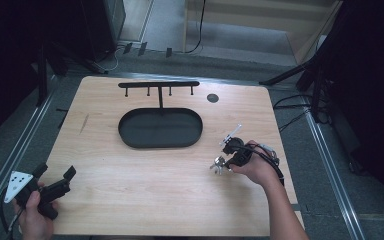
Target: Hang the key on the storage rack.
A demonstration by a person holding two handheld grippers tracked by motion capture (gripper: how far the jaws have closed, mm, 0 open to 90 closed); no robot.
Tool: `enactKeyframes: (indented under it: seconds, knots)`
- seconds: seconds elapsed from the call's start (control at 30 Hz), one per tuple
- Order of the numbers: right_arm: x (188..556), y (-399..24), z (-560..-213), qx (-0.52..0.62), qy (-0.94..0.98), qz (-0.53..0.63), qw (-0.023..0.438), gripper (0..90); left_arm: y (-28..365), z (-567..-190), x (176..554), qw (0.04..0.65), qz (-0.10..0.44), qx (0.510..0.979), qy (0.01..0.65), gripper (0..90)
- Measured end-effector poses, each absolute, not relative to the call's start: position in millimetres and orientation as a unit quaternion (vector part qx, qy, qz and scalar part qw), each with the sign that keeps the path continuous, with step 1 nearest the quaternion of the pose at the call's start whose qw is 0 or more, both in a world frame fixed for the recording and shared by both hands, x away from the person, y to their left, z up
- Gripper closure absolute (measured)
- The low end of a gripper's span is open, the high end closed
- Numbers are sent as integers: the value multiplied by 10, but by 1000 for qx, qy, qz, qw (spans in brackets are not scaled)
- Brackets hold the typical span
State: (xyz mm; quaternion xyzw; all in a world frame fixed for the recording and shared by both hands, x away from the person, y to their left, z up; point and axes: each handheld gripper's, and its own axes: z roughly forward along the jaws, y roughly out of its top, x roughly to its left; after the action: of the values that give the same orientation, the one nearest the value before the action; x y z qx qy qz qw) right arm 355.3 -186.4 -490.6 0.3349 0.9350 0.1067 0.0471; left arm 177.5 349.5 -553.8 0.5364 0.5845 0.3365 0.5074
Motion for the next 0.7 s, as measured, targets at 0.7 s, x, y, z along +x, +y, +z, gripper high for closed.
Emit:
enactKeyframes:
  seconds: [0.7]
  knots:
    - [3838,-1282,-3928,344,919,140,134,900,3516,-5541,1780,511,329,532,590,0]
